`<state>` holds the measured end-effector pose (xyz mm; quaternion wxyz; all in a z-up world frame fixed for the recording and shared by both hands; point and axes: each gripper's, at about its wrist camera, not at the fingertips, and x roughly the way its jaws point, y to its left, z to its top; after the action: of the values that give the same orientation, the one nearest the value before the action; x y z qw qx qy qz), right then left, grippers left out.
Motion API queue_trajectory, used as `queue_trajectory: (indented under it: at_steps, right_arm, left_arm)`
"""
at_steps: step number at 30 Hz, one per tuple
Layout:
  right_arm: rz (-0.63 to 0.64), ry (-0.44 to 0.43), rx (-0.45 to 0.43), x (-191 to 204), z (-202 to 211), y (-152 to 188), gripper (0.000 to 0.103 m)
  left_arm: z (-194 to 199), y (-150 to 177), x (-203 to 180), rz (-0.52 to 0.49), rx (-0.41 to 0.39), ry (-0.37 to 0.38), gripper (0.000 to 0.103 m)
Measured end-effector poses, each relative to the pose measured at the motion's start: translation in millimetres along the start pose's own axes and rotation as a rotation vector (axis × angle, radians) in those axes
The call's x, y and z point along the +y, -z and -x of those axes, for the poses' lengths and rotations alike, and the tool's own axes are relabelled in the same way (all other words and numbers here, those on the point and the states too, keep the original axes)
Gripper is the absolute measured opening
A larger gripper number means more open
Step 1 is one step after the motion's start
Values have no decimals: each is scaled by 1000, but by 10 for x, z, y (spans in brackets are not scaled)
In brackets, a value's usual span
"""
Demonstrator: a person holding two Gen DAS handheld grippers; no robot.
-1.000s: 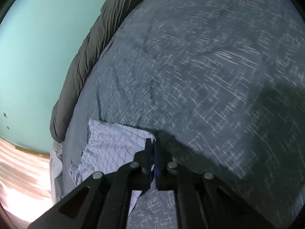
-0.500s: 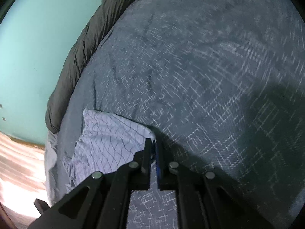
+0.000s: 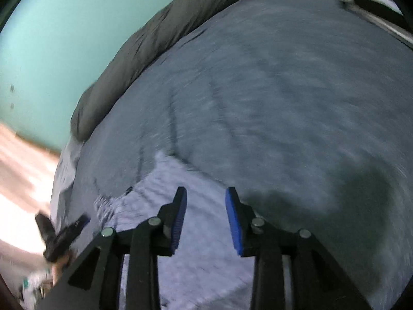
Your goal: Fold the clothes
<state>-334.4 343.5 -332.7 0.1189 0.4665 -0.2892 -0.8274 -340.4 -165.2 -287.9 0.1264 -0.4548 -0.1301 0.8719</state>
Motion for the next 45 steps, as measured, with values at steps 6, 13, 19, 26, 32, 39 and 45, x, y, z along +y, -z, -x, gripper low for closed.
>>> queue_trajectory:
  at_steps: [6,13,19,26,32,39,45]
  right_arm:
    - [99,-12,78,459,-548,-300,33]
    - [253,52,150,713,-1016,-415,35]
    - [338,82,189,815,-1236,-395,28]
    - [421,61,120,871,-1103,-317,5]
    - [400,65,43,845,-988,-394,5]
    - [373,84,31,893,-1057,-524,5]
    - [393,73,44,880,-1055,-497,5]
  left_arm:
    - [-298,-216,26,18,62,-12,42]
    - [-529,-248,86,39,110,38,41]
    - [-590,-290,137,45,118,66,14]
    - [-354,-280,35,-4,35,94,4]
    - [-328,-363,5,-34,1,59,3]
    - [-535,-440,162,-9,55,50,0]
    - [-641,-454,116,15,118,74,5]
